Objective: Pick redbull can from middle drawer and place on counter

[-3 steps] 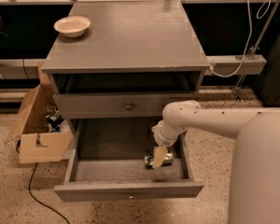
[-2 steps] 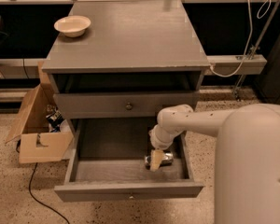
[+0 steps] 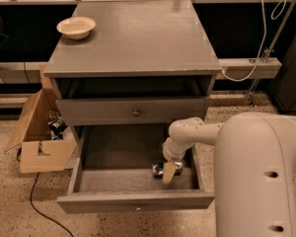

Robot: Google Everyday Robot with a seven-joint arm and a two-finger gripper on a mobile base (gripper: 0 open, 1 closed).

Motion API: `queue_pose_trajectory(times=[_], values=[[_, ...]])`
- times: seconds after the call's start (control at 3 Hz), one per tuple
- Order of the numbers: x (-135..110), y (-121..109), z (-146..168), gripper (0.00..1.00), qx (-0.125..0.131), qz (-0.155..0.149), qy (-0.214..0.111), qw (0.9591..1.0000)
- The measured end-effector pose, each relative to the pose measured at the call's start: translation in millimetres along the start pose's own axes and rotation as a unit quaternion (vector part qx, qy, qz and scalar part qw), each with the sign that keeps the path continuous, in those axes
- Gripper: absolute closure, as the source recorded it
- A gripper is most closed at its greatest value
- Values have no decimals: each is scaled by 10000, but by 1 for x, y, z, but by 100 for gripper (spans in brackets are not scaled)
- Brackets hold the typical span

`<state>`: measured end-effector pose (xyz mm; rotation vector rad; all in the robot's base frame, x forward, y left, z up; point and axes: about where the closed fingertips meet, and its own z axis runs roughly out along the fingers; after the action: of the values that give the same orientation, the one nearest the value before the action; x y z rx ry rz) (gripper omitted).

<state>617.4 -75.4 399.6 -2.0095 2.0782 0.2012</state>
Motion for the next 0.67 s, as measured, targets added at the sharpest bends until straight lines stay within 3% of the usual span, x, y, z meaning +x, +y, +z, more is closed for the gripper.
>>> queue_pose_trajectory(times=[0.67], values=[[30,-2,36,45,-291,52,-28,9996]])
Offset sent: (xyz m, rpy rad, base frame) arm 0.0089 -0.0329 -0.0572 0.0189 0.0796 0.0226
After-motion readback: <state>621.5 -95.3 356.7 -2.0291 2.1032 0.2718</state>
